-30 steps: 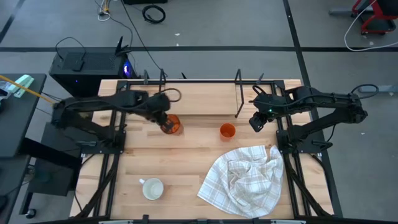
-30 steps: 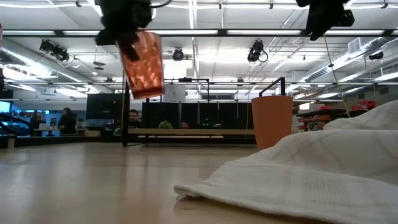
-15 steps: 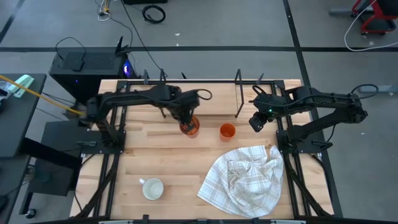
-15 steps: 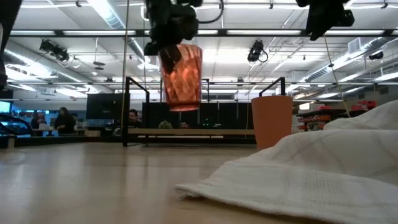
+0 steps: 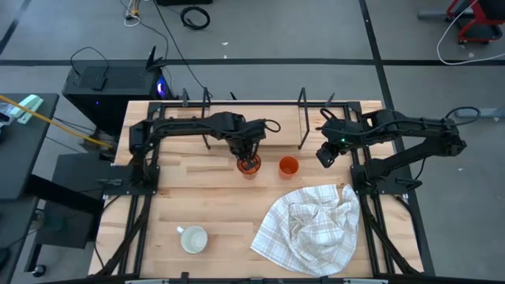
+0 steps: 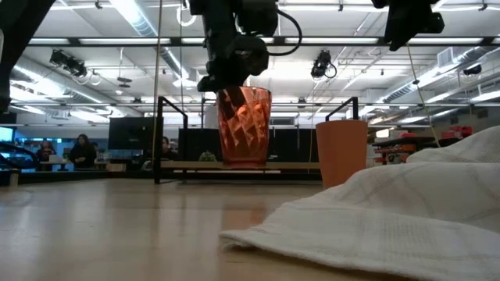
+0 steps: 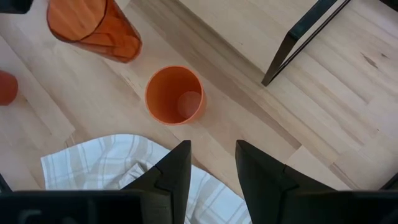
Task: Stack small to large cups/mugs on shelf
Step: Move the orange cup to the left of the dark orange cup
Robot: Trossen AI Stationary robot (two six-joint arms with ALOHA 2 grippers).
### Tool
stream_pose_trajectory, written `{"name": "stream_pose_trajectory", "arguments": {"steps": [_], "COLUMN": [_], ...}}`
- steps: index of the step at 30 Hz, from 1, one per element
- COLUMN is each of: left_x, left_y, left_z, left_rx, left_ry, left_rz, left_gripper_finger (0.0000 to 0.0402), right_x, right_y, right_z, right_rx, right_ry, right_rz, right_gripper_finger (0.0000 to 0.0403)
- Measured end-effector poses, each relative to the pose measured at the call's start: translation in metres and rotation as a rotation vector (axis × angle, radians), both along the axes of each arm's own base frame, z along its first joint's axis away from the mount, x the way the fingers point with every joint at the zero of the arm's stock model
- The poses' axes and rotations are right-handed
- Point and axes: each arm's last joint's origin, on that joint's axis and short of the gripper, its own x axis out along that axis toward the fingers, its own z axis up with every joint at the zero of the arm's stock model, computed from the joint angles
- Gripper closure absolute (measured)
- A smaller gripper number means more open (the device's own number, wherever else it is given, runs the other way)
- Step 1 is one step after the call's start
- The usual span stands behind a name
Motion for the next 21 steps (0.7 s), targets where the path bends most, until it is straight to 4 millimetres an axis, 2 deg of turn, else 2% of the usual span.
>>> {"name": "stream_pose_trajectory", "arguments": {"steps": [8, 21], "left_x": [0.009, 0.011], "left_y": [0.002, 0.005], "left_z": [-0.015, -0.017], "left_rx": [-0.004, -0.002], "left_ry": [0.007, -0.005], "left_rz": [0.004, 0.007], "left_gripper_finger": [0.0388, 0.0388], "right_x": [0.000, 0.000], "right_y": [0.000, 0.000], "right_z": [0.000, 0.000], "right_rx": [0.000, 0.000], "right_ry": [0.000, 0.000], "right_rz": [0.000, 0.001], "right_gripper_finger": [0.0270, 0.0270]}}
